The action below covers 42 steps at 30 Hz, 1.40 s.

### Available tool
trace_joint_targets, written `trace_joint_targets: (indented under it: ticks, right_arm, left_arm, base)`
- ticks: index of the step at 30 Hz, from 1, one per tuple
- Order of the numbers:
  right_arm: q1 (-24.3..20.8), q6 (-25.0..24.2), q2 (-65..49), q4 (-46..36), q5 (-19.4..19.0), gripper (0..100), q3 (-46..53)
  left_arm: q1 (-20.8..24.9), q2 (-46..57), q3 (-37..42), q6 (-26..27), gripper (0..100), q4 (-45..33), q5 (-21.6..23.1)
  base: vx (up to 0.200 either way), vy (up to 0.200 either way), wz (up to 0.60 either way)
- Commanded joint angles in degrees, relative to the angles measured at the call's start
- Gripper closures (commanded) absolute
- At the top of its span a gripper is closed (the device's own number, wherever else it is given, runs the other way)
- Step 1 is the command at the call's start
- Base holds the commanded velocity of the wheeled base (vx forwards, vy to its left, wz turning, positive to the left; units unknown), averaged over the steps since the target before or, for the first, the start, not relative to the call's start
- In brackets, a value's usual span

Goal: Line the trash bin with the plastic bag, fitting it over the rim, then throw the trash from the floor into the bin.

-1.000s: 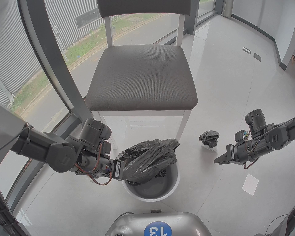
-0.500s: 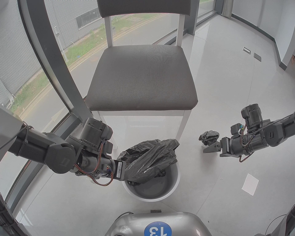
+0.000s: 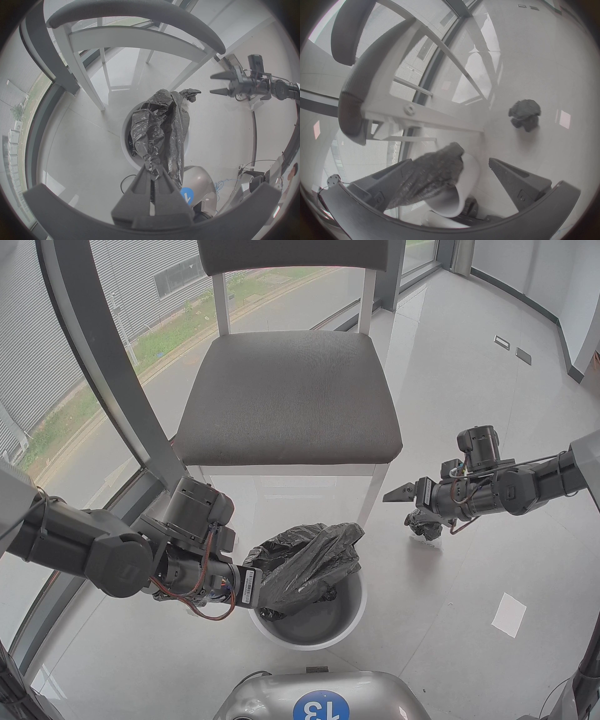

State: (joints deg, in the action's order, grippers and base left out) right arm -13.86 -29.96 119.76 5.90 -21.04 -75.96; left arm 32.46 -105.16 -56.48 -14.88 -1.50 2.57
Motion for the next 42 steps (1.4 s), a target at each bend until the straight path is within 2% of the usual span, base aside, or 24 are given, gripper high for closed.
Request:
trace_joint_targets:
  ticks: [1,10,27,35,36,42]
  right_arm:
    - [-3.10,-2.38,4.08,1.48,-0.23,0,-4.81]
    - [-6.71,-2.91,3.02,1.22,-0.23,0,-2.44]
    - [-8.11,-2.56,0.03,1.22,-0.23,0,0.81]
    - [-8.73,-2.47,0.12,1.22,-0.23,0,0.81]
    - [-8.82,-2.47,0.12,1.22,-0.23,0,0.81]
    - [-9.08,-2.47,0.21,1.13,-0.23,0,1.16]
  left_arm:
    - [0.32,1.18,0.05,-0.23,100,0.01,0.06]
    - [0.06,0.83,4.01,0.38,100,0.01,-0.29]
    - [-2.14,0.83,9.98,5.74,100,-0.08,-1.08]
    - [-3.81,0.57,9.98,6.71,100,0.09,-0.90]
    - [-3.81,0.57,9.98,6.71,0,0.09,-0.90]
    - [-3.81,0.39,9.98,6.71,0,0.97,-0.81]
  base:
    - [0.000,0.000,0.00]
    - [0.000,0.000,0.00]
    - [0.000,0.000,0.00]
    - [0.000,0.000,0.00]
    - [0.000,0.000,0.00]
    - [0.000,0.000,0.00]
